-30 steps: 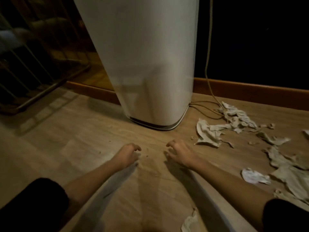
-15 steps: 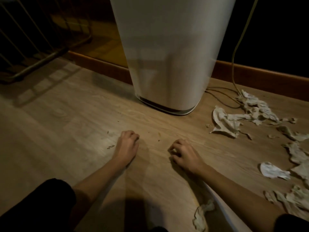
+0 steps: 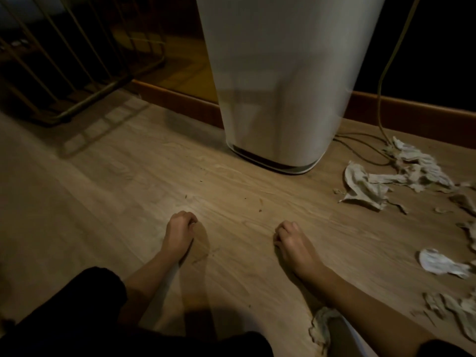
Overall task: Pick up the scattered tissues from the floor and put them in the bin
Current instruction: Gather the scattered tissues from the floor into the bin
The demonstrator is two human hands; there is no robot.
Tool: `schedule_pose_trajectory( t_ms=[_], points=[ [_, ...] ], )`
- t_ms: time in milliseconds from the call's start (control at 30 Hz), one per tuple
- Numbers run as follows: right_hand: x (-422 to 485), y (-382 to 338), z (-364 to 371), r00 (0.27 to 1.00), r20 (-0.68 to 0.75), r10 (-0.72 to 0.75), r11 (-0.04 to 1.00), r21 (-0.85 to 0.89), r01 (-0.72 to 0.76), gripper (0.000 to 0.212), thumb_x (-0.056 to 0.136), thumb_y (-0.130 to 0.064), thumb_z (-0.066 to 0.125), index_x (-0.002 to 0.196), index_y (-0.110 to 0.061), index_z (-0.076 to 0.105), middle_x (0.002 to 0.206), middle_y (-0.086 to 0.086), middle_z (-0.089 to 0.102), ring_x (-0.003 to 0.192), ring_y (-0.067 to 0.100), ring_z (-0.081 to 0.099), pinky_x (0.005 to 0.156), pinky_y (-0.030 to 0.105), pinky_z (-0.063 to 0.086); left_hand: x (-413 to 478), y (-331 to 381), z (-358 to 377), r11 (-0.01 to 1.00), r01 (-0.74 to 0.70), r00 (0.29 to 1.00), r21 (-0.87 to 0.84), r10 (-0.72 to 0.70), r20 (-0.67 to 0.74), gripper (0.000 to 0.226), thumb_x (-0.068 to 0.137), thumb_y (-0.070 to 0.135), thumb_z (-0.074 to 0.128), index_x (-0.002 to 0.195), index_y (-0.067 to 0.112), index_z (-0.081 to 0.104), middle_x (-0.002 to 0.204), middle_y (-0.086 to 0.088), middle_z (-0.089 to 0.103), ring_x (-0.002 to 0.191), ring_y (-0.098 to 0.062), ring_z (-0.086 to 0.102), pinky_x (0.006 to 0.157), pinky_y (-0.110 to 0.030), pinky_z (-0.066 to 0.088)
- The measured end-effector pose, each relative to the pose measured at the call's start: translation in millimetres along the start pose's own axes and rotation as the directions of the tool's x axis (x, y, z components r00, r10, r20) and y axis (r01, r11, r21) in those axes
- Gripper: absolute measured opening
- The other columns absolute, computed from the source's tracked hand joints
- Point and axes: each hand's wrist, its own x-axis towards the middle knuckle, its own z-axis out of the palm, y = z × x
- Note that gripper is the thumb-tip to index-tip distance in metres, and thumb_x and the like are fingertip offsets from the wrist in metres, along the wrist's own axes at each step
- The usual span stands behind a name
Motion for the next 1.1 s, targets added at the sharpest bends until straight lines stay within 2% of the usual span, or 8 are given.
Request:
schedule_pose_trajectory(
  t_ms=[133, 267, 400, 500, 633, 733, 1000, 1100],
  points=[
    [3, 21, -11, 1.000, -0.018, 0.022, 0.998, -0.064, -0.023, 0.017, 0.093, -0.022, 0.045, 0.100, -0.013, 0.058, 0.104, 0.007, 0.055, 0.089, 0.026, 0.050, 0.077, 0.037, 0.046, 10, 19, 6, 1.000, -0.016, 0.999, -0.023, 0.017, 0.051, 0.017, 0.071, -0.011, 0.055, 0.078, 0.001, 0.065, 0.079, -0.020, 0.064, 0.076, -0.035, 0.060, 0.068, -0.034, 0.046],
    [14, 60, -53, 0.974, -0.159, 0.163, 0.977, -0.109, -0.182, 0.012, 0.087, -0.018, 0.054, 0.091, -0.008, 0.058, 0.102, 0.013, 0.056, 0.091, 0.032, 0.050, 0.073, 0.045, 0.048, 28, 88, 29, 0.980, -0.180, 0.973, -0.084, 0.190, 0.133, 0.020, 0.069, -0.013, 0.055, 0.074, 0.004, 0.064, 0.079, -0.017, 0.063, 0.078, -0.033, 0.060, 0.068, -0.029, 0.042],
    [27, 129, -106, 0.895, -0.249, 0.370, 0.898, -0.153, -0.413, 0.021, 0.078, -0.010, 0.063, 0.098, -0.003, 0.061, 0.126, 0.018, 0.054, 0.116, 0.044, 0.043, 0.090, 0.050, 0.045, 49, 206, 67, 0.864, -0.442, 0.854, -0.241, 0.488, 0.183, 0.016, 0.067, -0.002, 0.053, 0.079, 0.004, 0.063, 0.082, -0.017, 0.063, 0.080, -0.031, 0.060, 0.070, -0.030, 0.045],
    [34, 172, -126, 0.856, -0.167, 0.490, 0.844, -0.155, -0.513, 0.023, 0.083, -0.013, 0.060, 0.106, -0.011, 0.061, 0.143, 0.010, 0.042, 0.130, 0.043, 0.030, 0.101, 0.050, 0.039, 66, 285, 92, 0.778, -0.563, 0.763, -0.278, 0.619, 0.186, 0.023, 0.066, -0.004, 0.049, 0.083, 0.004, 0.063, 0.086, -0.020, 0.061, 0.080, -0.035, 0.059, 0.070, -0.038, 0.053],
    [33, 195, -115, 0.891, -0.145, 0.429, 0.895, -0.062, -0.441, 0.008, 0.082, -0.017, 0.056, 0.088, -0.016, 0.061, 0.115, 0.010, 0.058, 0.105, 0.037, 0.052, 0.087, 0.041, 0.047, 92, 346, 121, 0.775, -0.544, 0.790, -0.322, 0.602, 0.115, 0.027, 0.071, -0.009, 0.056, 0.095, 0.001, 0.063, 0.101, -0.022, 0.060, 0.087, -0.037, 0.059, 0.079, -0.042, 0.051],
    [22, 186, -101, 0.872, -0.203, 0.446, 0.895, 0.064, -0.442, 0.008, 0.084, -0.011, 0.050, 0.082, -0.017, 0.054, 0.093, 0.009, 0.058, 0.087, 0.027, 0.054, 0.075, 0.040, 0.049, 113, 366, 141, 0.796, -0.531, 0.800, -0.292, 0.584, 0.138, 0.033, 0.075, -0.011, 0.052, 0.105, 0.002, 0.063, 0.112, -0.020, 0.058, 0.098, -0.034, 0.056, 0.085, -0.035, 0.046],
    [-52, 225, -161, 0.817, -0.289, 0.500, 0.864, 0.095, -0.495, 0.015, 0.079, 0.003, 0.054, 0.080, -0.011, 0.053, 0.084, 0.011, 0.059, 0.077, 0.024, 0.051, 0.064, 0.031, 0.038, 130, 476, 185, 0.605, -0.748, 0.554, -0.271, 0.795, 0.246, 0.048, 0.083, 0.003, 0.060, 0.128, 0.016, 0.050, 0.131, -0.009, 0.046, 0.117, -0.025, 0.048, 0.100, -0.037, 0.046],
    [-70, 264, -199, 0.782, -0.361, 0.508, 0.846, 0.038, -0.532, 0.014, 0.075, 0.006, 0.059, 0.079, -0.006, 0.056, 0.082, 0.012, 0.061, 0.074, 0.026, 0.055, 0.063, 0.037, 0.046, 131, 523, 203, 0.633, -0.757, 0.556, -0.163, 0.754, 0.350, 0.074, 0.078, 0.014, 0.071, 0.140, 0.015, 0.031, 0.146, -0.017, 0.030, 0.128, -0.034, 0.041, 0.105, -0.041, 0.040]
  ],
)
